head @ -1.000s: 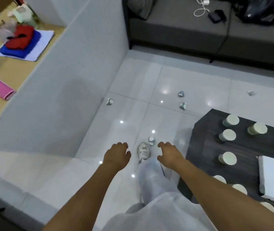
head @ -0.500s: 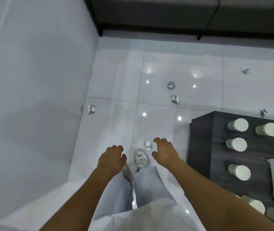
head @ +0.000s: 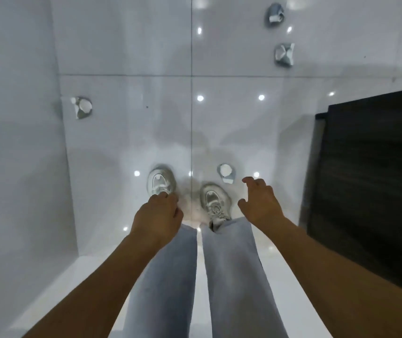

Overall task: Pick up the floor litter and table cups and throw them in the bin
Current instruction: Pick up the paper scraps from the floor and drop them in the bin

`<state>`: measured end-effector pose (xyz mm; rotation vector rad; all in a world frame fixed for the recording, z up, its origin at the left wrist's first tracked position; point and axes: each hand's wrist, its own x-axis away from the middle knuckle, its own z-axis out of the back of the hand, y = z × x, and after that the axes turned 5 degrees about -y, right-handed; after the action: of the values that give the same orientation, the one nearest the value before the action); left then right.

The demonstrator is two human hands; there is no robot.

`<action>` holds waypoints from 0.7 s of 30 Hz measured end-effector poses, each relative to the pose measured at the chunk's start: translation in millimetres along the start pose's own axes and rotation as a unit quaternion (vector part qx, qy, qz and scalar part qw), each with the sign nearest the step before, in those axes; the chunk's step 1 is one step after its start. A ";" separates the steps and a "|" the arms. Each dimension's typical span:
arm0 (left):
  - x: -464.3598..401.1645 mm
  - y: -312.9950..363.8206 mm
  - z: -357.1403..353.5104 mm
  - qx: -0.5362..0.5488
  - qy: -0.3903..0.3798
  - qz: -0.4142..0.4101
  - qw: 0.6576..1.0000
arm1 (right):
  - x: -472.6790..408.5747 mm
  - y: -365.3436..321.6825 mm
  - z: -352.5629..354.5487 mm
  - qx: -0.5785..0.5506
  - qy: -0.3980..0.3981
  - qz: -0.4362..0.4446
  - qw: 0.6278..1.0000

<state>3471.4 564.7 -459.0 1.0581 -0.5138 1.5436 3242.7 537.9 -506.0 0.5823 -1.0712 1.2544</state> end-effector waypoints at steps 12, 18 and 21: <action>-223.0 -87.8 -111.7 0.032 0.040 -0.063 0.997 | -264.5 35.0 -174.2 -0.018 0.071 -0.050 0.996; -252.7 -98.0 -130.0 0.072 0.032 -0.082 0.993 | -291.5 33.4 -207.7 -0.059 0.171 -0.077 0.981; -248.2 -97.4 -122.6 0.075 0.021 -0.083 0.994 | -279.4 16.1 -200.8 -0.074 0.154 -0.040 0.984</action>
<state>3509.9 552.8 -749.7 1.1497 -0.2765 1.4718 3305.2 581.6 -841.8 0.3012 -0.8630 1.1402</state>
